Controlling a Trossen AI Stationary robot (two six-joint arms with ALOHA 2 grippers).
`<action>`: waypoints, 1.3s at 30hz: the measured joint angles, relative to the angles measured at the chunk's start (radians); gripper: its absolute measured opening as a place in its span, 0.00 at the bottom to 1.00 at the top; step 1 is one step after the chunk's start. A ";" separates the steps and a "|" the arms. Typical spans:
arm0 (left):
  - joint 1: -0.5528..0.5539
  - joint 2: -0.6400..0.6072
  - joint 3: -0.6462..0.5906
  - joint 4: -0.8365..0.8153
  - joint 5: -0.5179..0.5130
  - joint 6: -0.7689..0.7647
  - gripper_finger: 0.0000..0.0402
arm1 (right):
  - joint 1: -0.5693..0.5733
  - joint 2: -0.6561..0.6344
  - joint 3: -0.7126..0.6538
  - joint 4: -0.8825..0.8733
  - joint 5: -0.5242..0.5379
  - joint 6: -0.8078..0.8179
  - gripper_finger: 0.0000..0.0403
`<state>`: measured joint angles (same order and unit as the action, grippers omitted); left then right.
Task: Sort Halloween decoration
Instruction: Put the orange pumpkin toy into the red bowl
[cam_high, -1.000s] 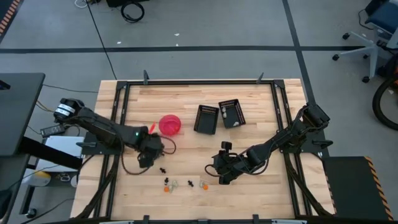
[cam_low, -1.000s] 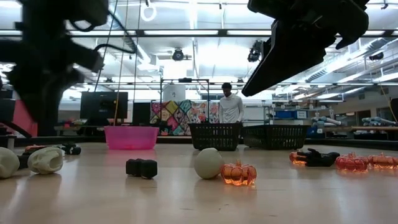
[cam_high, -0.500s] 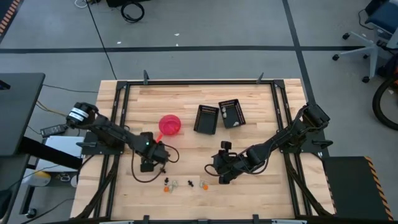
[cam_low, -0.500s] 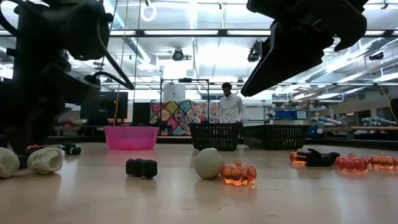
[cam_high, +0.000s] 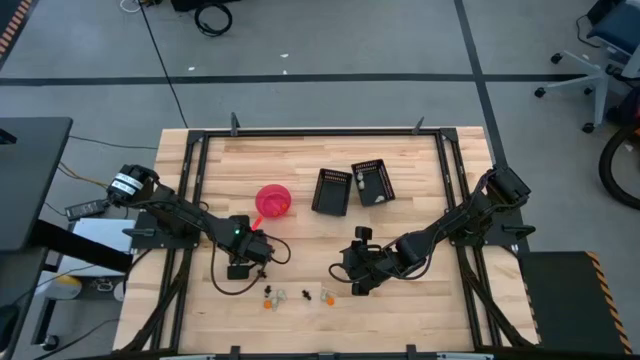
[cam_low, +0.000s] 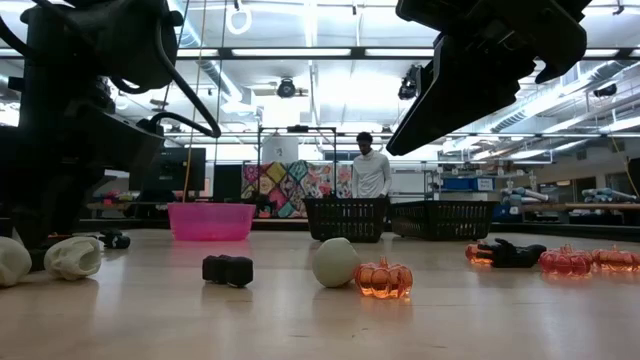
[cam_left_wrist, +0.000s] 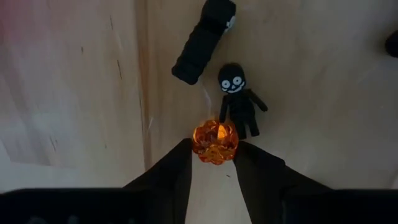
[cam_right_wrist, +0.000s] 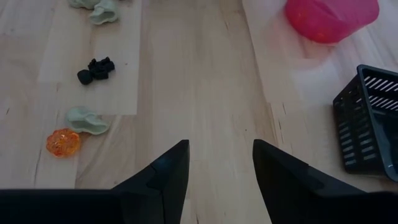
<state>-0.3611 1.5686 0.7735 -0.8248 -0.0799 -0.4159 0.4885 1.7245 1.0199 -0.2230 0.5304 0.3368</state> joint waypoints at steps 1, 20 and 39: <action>0.000 -0.001 -0.003 0.005 0.000 0.007 0.30 | 0.000 0.000 0.000 0.000 0.000 0.000 0.45; -0.006 -0.012 -0.008 0.015 0.054 -0.029 0.17 | 0.000 0.000 0.000 0.000 -0.001 0.000 0.45; -0.076 -0.012 0.053 0.047 -0.024 0.017 0.41 | 0.002 0.000 -0.001 0.000 -0.008 0.008 0.45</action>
<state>-0.4370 1.5566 0.8265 -0.7776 -0.1043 -0.3985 0.4904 1.7245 1.0191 -0.2230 0.5226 0.3447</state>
